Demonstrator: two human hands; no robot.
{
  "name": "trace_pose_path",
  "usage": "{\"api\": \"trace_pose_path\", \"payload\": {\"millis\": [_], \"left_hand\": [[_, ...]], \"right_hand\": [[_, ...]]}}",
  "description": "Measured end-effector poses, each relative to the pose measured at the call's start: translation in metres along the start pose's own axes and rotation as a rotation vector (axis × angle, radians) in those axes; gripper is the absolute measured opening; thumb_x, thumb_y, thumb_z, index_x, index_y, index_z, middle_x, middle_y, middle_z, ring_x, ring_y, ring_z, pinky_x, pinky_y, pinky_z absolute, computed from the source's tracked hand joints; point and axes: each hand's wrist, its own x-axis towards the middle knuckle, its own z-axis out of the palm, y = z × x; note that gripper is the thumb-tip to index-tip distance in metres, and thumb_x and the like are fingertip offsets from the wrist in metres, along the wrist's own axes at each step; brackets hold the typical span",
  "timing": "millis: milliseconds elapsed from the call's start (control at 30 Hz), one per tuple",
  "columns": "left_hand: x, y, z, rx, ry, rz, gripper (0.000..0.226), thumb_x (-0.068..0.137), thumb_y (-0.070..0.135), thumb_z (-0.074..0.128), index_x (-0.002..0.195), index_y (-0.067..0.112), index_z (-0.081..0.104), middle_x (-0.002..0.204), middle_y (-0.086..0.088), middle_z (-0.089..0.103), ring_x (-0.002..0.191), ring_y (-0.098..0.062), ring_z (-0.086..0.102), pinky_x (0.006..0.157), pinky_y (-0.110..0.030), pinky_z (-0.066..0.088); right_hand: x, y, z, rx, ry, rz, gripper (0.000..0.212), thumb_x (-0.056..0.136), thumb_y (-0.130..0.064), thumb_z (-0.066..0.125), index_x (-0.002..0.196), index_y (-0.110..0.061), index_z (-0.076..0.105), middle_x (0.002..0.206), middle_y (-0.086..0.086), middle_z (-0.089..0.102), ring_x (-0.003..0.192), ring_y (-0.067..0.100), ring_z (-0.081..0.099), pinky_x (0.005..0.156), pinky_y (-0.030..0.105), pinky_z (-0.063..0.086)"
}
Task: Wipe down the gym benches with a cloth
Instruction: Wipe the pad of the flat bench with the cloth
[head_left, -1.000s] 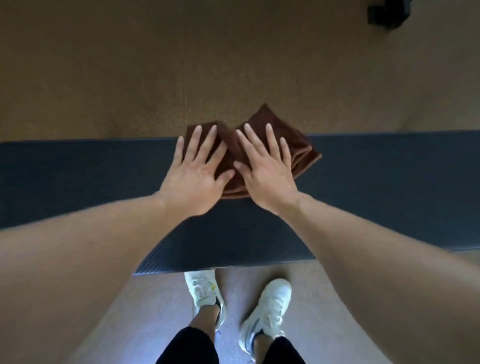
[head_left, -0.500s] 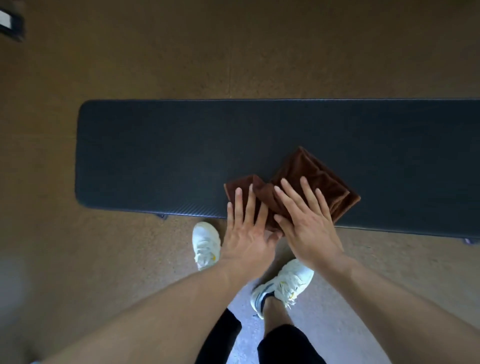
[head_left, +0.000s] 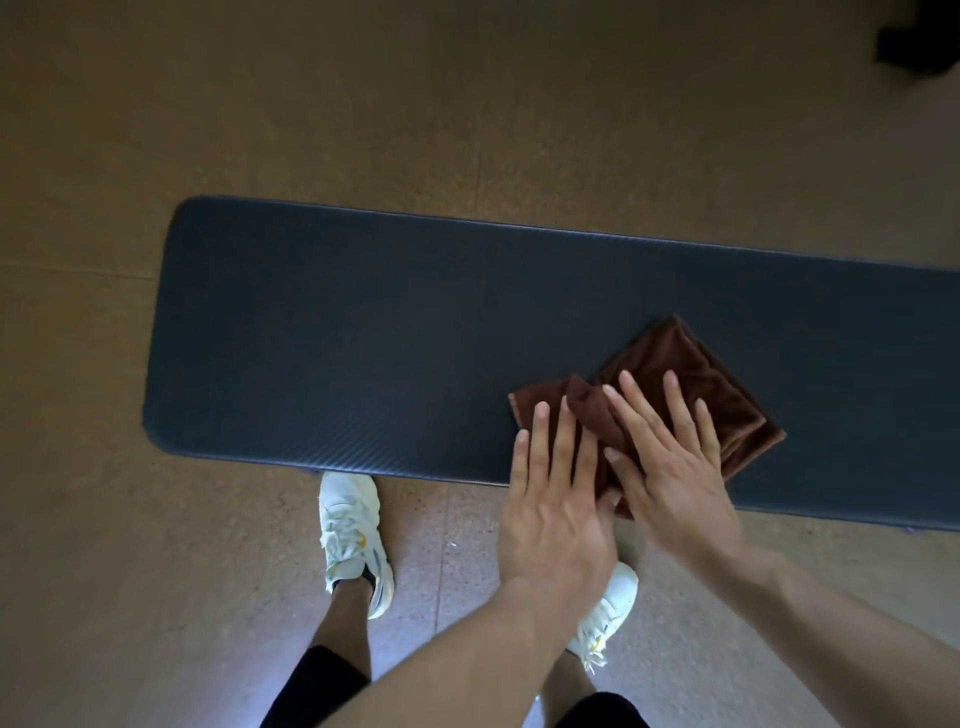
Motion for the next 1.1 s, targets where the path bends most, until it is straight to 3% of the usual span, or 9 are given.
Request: {"api": "trace_pose_path", "payload": {"millis": [200,300,433,533,633,833,933,1033,1100], "left_hand": [[0.057,-0.106,-0.057,-0.026,0.004,-0.076,0.072,0.107,0.049,0.02,0.163,0.013,-0.007,0.171,-0.01,-0.016,0.156,-0.028,-0.023,0.128,-0.048,-0.009],[0.084,-0.187,-0.095,0.063,-0.021,-0.042,0.075,0.105,0.057,0.017,0.163,0.018,-0.01,0.171,-0.005,-0.018,0.155,-0.025,-0.025,0.128,-0.046,-0.012],[0.067,-0.246,-0.108,0.072,-0.06,0.085,0.077,0.103,0.061,0.019,0.164,0.018,-0.004,0.172,-0.006,-0.012,0.157,-0.025,-0.021,0.129,-0.047,-0.003],[0.001,-0.239,-0.08,0.009,-0.044,0.138,0.08,0.101,0.057,0.036,0.163,0.009,0.019,0.172,-0.013,0.007,0.159,-0.033,-0.004,0.128,-0.052,0.013],[-0.057,-0.238,-0.054,0.041,-0.092,0.15,0.078,0.099,0.058,0.044,0.159,0.009,0.033,0.171,-0.011,0.016,0.159,-0.031,0.006,0.124,-0.05,0.018],[-0.039,-0.27,-0.075,-0.054,0.011,0.062,0.067,0.1,0.05,0.043,0.155,0.011,0.042,0.167,-0.007,0.031,0.158,-0.027,0.015,0.124,-0.049,0.02],[0.011,-0.318,-0.112,-0.083,0.086,-0.083,0.069,0.102,0.05,0.035,0.159,0.011,0.032,0.169,-0.01,0.025,0.159,-0.028,0.005,0.129,-0.049,0.01],[0.054,-0.372,-0.147,-0.106,0.056,-0.183,0.072,0.106,0.047,0.032,0.164,0.015,0.005,0.173,-0.009,-0.002,0.158,-0.024,-0.015,0.127,-0.039,-0.01],[0.055,-0.386,-0.153,-0.216,0.007,-0.211,0.074,0.107,0.04,0.038,0.163,0.019,-0.006,0.173,-0.004,-0.012,0.158,-0.021,-0.014,0.126,-0.036,-0.007]], "right_hand": [[0.108,-0.095,-0.014,0.054,-0.042,-0.022,0.054,0.112,-0.046,0.028,0.161,-0.051,0.008,0.17,-0.027,-0.004,0.158,0.008,-0.025,0.124,0.032,-0.023],[0.159,-0.156,-0.008,0.107,-0.02,0.007,0.056,0.113,-0.041,0.032,0.165,-0.045,0.013,0.173,-0.024,-0.001,0.159,0.012,-0.022,0.126,0.038,-0.021],[0.149,-0.196,0.016,0.116,0.027,-0.055,0.054,0.113,-0.042,0.03,0.165,-0.042,0.017,0.172,-0.023,0.006,0.161,0.011,-0.017,0.129,0.039,-0.015],[0.079,-0.198,0.038,0.102,0.018,-0.096,0.054,0.112,-0.042,0.031,0.165,-0.038,0.024,0.172,-0.023,0.012,0.163,0.014,-0.004,0.131,0.041,-0.001],[0.019,-0.205,0.061,0.059,-0.07,-0.063,0.057,0.11,-0.042,0.032,0.166,-0.04,0.018,0.173,-0.027,0.008,0.163,0.017,0.001,0.13,0.04,0.001],[0.082,-0.231,0.042,-0.013,-0.121,-0.208,0.056,0.11,-0.05,0.027,0.164,-0.047,0.013,0.169,-0.034,-0.001,0.162,0.011,-0.01,0.13,0.039,-0.007],[0.168,-0.278,0.028,-0.006,-0.112,-0.288,0.057,0.11,-0.048,0.029,0.165,-0.042,0.017,0.171,-0.027,0.004,0.162,0.014,-0.013,0.129,0.04,-0.009],[0.232,-0.333,0.027,-0.009,-0.061,-0.267,0.056,0.112,-0.039,0.034,0.166,-0.038,0.019,0.174,-0.02,0.01,0.163,0.019,-0.011,0.129,0.045,-0.009],[0.244,-0.352,0.031,-0.022,-0.058,-0.258,0.055,0.113,-0.038,0.032,0.166,-0.039,0.017,0.175,-0.019,0.008,0.162,0.02,-0.013,0.13,0.047,-0.012]]}}
